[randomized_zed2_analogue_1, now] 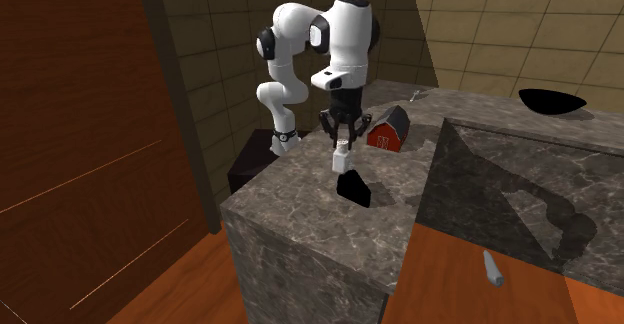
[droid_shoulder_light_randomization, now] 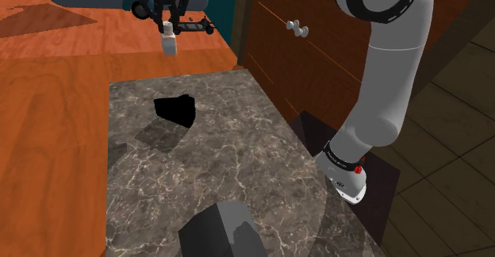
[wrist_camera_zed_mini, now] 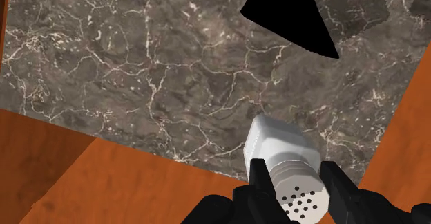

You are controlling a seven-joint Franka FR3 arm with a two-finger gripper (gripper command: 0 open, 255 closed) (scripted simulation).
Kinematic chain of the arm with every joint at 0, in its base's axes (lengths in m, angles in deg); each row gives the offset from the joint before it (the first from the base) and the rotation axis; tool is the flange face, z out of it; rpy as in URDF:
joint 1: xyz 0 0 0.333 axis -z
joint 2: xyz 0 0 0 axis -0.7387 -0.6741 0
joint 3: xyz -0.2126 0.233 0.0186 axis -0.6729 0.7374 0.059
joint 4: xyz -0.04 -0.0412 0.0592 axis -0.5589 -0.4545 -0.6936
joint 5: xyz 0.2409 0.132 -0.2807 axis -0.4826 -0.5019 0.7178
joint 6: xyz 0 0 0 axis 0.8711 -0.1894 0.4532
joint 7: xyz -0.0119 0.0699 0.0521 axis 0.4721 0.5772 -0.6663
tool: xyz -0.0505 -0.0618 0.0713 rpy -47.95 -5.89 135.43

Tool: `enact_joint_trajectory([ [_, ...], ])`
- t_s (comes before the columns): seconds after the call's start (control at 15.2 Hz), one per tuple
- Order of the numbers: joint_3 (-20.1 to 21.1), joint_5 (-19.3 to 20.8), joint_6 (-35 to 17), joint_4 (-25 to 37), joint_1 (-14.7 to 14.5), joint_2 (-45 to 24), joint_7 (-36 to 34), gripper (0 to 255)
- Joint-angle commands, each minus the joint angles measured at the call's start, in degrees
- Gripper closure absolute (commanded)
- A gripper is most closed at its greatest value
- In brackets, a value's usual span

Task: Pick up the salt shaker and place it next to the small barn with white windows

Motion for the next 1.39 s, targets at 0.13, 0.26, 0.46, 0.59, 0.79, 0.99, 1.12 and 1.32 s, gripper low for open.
enact_joint_trajectory([
  [0.13, 0.06, 0.41, 3.73, 4.81, -0.82, -1.14, -0.14, 255],
  [0.26, 0.06, 0.61, 5.22, 6.83, -1.14, -1.68, -0.13, 255],
  [0.46, 1.19, -0.12, 3.64, 2.05, -2.55, 1.49, -3.33, 255],
  [0.59, 1.96, -0.51, 2.86, -0.43, -3.65, 3.17, -5.5, 255],
  [0.79, 3.15, -0.93, 2.02, -3.29, -5.5, 5.13, -8.87, 255],
  [0.99, 4.42, -1.15, 1.48, -5.23, -7.55, 6.47, -12.37, 255],
  [1.12, 5.31, -1.17, 1.28, -6.07, -9.01, 7.02, -14.78, 255],
  [1.32, 6.61, -1.01, 1.19, -6.66, -11.41, 7.35, -18.51, 255],
])
